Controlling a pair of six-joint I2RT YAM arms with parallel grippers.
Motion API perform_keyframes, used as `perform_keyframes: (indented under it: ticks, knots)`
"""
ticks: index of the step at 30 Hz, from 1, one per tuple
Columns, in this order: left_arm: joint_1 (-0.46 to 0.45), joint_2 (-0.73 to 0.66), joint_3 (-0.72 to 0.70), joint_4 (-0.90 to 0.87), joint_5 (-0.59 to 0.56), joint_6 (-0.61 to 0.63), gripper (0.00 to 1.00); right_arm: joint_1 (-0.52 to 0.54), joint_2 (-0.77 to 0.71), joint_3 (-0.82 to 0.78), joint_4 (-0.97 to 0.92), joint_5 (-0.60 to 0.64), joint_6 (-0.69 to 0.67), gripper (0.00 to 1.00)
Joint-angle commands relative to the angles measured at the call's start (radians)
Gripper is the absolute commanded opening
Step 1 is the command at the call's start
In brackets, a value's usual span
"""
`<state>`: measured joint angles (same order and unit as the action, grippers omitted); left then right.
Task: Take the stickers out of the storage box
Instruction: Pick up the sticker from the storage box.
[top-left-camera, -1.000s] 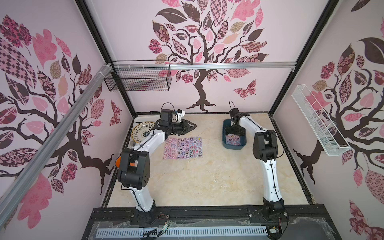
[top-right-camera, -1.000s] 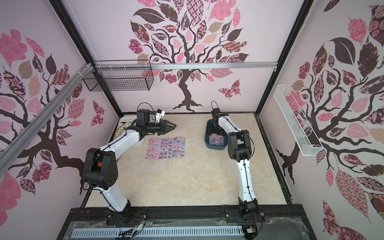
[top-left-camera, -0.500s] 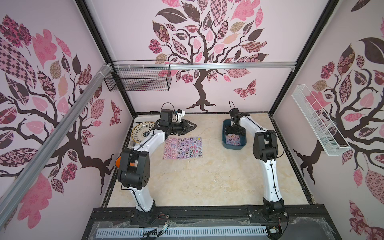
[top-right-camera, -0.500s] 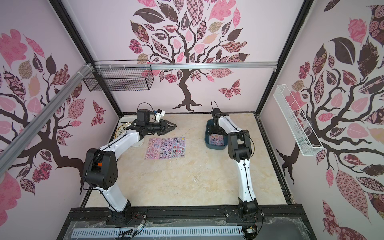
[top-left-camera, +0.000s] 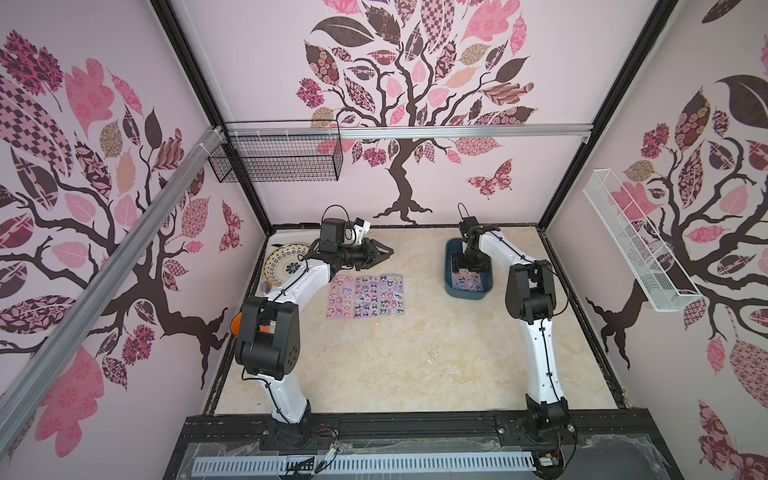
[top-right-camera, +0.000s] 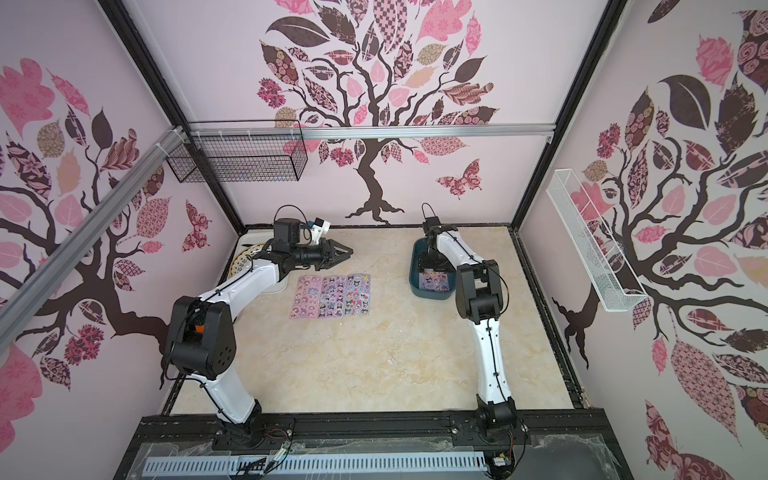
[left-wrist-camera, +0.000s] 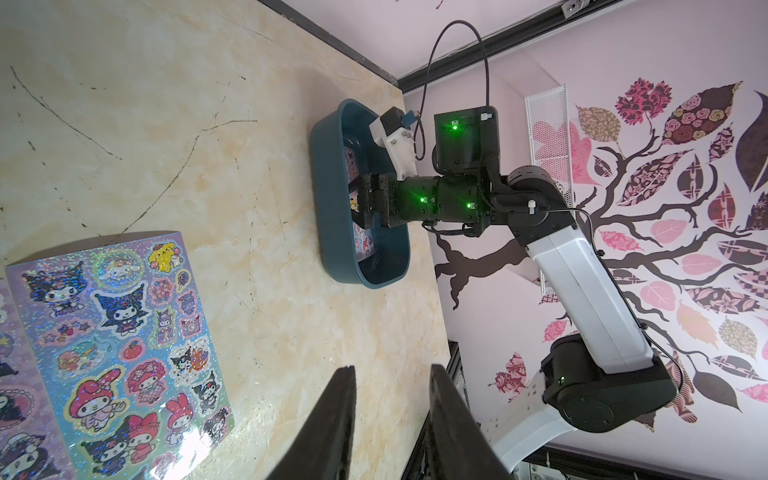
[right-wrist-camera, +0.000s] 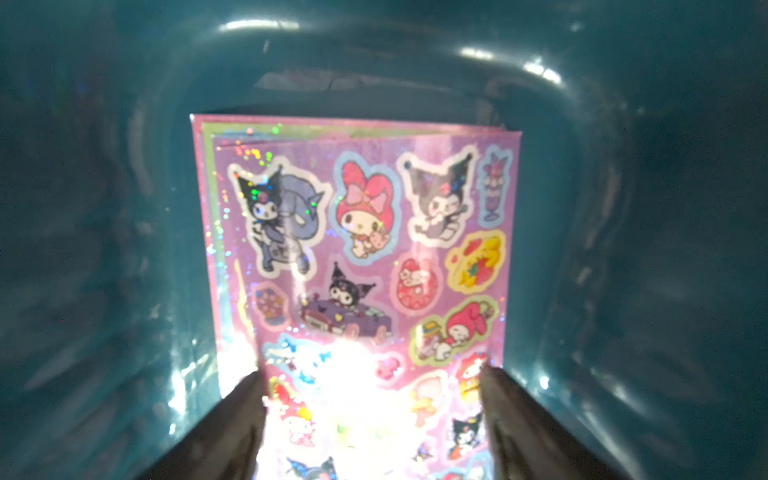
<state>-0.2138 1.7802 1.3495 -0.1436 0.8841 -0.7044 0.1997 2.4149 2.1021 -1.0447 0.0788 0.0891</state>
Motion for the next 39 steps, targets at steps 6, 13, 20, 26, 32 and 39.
perform_keyframes:
  ticks: [6,13,20,26,32,39]
  knots:
    - [0.002,0.01,0.011,0.018,0.012,0.009,0.35,-0.003,0.019,-0.002,-0.004,-0.028,0.001,0.59]
    - [0.002,0.011,0.011,0.018,0.013,0.009,0.35,-0.003,-0.069,-0.026,0.017,-0.055,0.012,0.47]
    - [0.0,0.015,0.011,0.019,0.015,0.006,0.35,-0.005,-0.16,-0.062,0.035,-0.091,0.025,0.4]
    - [-0.011,0.02,0.012,0.019,0.02,0.006,0.35,-0.005,-0.222,-0.096,0.052,-0.117,0.035,0.35]
    - [-0.044,0.031,0.018,0.017,0.028,0.011,0.35,-0.012,-0.278,-0.113,0.06,-0.152,0.047,0.34]
    - [-0.115,0.054,0.045,-0.014,0.053,0.038,0.36,-0.017,-0.356,-0.116,0.045,-0.246,0.065,0.35]
